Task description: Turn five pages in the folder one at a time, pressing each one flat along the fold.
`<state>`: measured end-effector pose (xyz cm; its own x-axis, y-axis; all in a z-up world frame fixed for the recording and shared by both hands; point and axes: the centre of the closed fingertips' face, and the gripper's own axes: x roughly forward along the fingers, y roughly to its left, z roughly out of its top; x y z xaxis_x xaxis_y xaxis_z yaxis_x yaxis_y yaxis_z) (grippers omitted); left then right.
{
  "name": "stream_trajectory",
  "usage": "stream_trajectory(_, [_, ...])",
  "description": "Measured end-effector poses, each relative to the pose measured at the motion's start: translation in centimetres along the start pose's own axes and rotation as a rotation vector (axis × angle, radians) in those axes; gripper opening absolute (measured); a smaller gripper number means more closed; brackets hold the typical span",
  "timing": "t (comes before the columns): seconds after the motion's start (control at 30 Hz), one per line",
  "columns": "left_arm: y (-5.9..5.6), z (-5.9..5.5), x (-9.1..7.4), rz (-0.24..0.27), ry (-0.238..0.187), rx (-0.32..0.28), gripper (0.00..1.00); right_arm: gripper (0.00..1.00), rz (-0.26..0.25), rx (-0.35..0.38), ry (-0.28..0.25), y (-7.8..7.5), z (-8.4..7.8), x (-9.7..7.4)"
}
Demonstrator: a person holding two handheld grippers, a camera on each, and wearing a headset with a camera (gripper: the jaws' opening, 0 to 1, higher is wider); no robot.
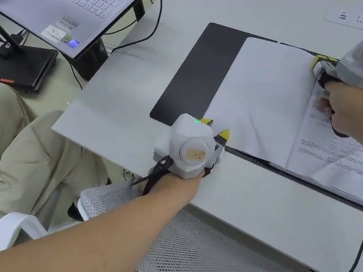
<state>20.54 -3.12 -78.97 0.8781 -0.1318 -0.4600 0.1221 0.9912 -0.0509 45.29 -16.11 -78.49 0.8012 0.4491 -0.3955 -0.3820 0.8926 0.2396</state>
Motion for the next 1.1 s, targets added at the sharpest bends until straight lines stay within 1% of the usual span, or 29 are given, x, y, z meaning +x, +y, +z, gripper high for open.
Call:
stream_trajectory(0.03, [0.0, 0.0, 0.0, 0.000, 0.000, 0.001, 0.21, 0.00, 0.006, 0.002, -0.002, 0.2, -0.1, -0.5])
stream_trajectory(0.1, [-0.1, 0.0, 0.0, 0.001, -0.001, 0.004, 0.21, 0.00, 0.015, 0.002, -0.004, 0.4, -0.3, -0.9])
stream_trajectory(0.27, [-0.1, 0.0, 0.1, 0.003, -0.009, -0.001, 0.21, 0.00, 0.026, 0.006, -0.006, 0.7, -0.8, -1.4])
stream_trajectory(0.6, [0.0, 0.0, 0.0, 0.002, -0.014, -0.002, 0.21, 0.00, 0.062, 0.014, 0.005, 1.9, -1.8, -3.5])
stream_trajectory(0.9, [0.1, 0.0, -0.1, 0.003, -0.017, 0.000, 0.21, 0.00, 0.074, 0.052, 0.007, 2.8, -2.9, -5.5])
stream_trajectory(1.1, [0.1, 0.0, -0.1, 0.004, -0.019, 0.002, 0.21, 0.00, 0.072, 0.086, 0.001, 3.1, -3.5, -7.2])
